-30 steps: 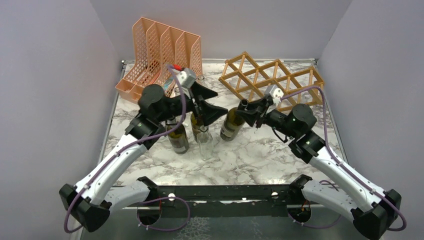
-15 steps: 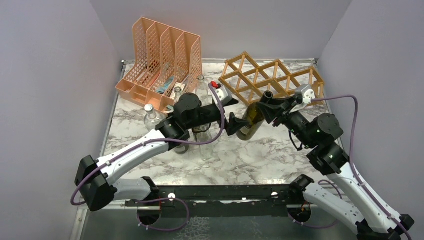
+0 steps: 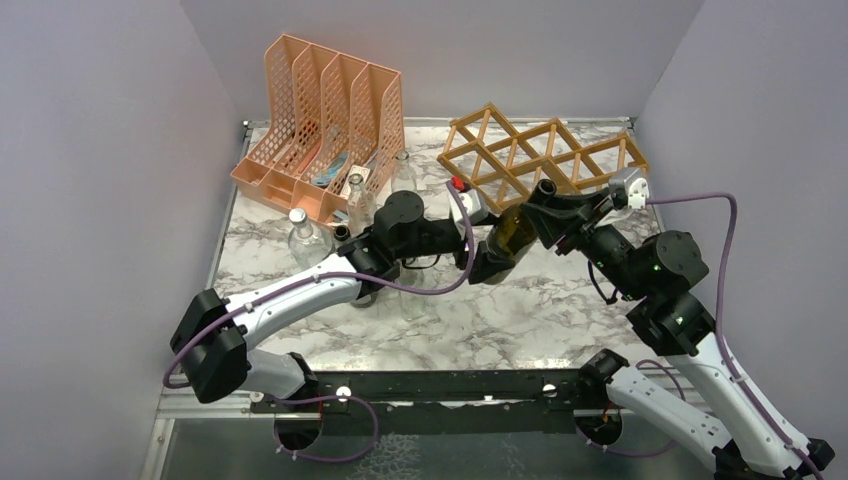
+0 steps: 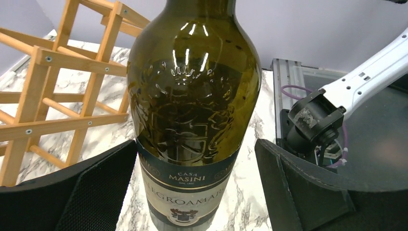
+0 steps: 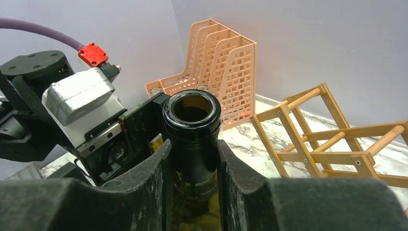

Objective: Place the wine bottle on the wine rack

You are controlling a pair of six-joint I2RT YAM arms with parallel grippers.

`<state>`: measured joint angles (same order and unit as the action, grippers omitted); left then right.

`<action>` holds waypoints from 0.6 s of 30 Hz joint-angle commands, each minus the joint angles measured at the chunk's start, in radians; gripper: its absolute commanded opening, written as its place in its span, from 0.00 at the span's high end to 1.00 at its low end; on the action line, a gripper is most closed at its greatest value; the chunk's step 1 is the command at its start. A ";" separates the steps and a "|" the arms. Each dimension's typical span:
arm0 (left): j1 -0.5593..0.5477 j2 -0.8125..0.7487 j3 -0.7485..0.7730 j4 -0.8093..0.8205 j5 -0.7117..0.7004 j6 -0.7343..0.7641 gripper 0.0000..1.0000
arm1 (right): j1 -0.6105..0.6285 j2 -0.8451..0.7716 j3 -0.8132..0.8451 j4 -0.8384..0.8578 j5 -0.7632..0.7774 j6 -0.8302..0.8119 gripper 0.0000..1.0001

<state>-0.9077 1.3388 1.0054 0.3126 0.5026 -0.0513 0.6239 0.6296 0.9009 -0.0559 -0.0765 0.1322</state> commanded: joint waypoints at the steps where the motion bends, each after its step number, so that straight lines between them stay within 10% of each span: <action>1: -0.028 0.032 0.001 0.083 0.056 -0.001 0.01 | 0.007 -0.025 0.056 0.115 -0.038 0.034 0.99; 15: -0.031 0.073 -0.041 0.217 0.037 0.035 0.02 | 0.006 -0.057 0.070 0.137 -0.130 0.065 0.99; 18: -0.033 0.053 -0.070 0.284 -0.007 0.054 0.16 | 0.006 -0.071 0.072 0.132 -0.129 0.079 0.99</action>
<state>-0.9333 1.4178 0.9752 0.4755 0.5251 -0.0376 0.6235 0.6022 0.9089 -0.0555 -0.1719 0.1654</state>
